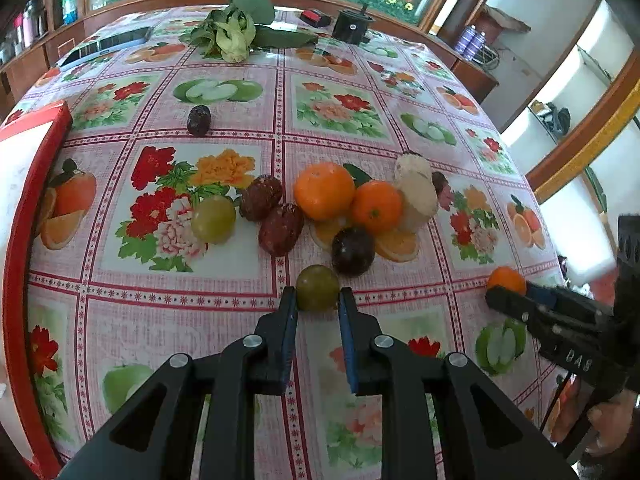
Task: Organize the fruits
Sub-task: 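Lower the left tool onto a green grape while the right tool reaches toward a mandarin, then close the left tool on the green grape while the right tool grasps the mandarin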
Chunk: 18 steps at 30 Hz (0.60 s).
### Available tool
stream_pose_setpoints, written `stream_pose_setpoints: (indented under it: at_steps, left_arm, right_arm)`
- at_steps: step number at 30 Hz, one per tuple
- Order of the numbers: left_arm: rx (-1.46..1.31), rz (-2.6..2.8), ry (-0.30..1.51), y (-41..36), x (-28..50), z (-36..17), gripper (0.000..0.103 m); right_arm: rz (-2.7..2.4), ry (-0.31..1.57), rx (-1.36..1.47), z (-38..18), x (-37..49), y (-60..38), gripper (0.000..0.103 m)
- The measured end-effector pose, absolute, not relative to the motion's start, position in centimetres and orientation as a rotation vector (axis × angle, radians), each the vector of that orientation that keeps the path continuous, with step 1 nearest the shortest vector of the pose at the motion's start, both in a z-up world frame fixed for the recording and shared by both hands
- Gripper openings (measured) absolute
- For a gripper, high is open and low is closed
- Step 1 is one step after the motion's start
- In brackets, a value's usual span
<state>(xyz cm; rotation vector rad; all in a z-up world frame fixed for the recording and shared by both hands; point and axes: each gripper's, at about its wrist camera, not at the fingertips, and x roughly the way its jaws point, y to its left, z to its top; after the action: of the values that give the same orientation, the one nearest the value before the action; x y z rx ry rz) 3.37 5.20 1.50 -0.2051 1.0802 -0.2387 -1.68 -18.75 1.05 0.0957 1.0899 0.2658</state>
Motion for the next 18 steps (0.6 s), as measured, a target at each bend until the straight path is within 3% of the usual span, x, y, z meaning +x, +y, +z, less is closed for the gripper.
stream_pose_setpoints:
  at_steps: [18]
  left_arm:
    - [-0.157, -0.226, 1.066, 5.8, 0.6, 1.9, 0.020]
  right_arm:
    - [0.294, 1.052, 0.077, 2.6, -4.2, -17.4, 0.038]
